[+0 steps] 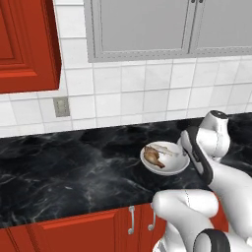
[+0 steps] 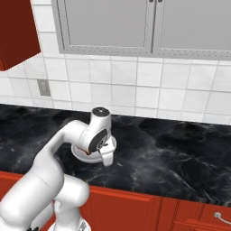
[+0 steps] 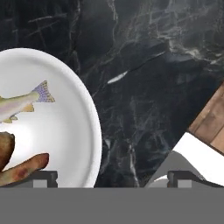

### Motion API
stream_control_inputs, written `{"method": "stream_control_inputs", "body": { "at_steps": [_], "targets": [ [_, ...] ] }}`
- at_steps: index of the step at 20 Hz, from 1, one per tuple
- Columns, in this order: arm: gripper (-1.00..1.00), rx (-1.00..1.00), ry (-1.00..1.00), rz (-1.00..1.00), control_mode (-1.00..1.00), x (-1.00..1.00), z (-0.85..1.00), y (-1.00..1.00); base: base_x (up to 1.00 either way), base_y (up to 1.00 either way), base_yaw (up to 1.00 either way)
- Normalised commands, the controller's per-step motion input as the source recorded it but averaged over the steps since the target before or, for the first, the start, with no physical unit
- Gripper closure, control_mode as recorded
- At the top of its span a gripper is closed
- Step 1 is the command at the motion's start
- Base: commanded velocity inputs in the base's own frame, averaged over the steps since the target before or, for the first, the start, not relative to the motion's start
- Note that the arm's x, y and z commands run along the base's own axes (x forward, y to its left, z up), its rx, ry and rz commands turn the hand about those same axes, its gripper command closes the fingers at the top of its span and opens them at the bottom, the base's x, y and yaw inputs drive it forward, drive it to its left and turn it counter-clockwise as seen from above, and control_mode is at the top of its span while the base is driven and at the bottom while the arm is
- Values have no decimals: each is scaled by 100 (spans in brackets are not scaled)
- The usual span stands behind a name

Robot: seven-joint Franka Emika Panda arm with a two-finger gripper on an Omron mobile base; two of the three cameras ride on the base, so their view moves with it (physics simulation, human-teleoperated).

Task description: Place the bowl with the carrot and lemon wedge on the top shelf of the fridge. Place the bowl with the chicken drumstick and fish on the second highest shelf of the fridge.

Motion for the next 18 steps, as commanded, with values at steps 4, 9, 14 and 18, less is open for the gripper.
{"method": "stream_control_inputs", "body": {
  "at_steps": [4,9,14,18],
  "targets": [
    [-100,3,-3,0,-100,29,-45,0,0,0,0],
    [-100,0,0,0,-100,20,-35,0,0,0,0],
    [-100,0,0,0,-100,25,-40,0,0,0,0],
    [-100,0,0,0,-100,27,-28,0,0,0,0]
  ]
}}
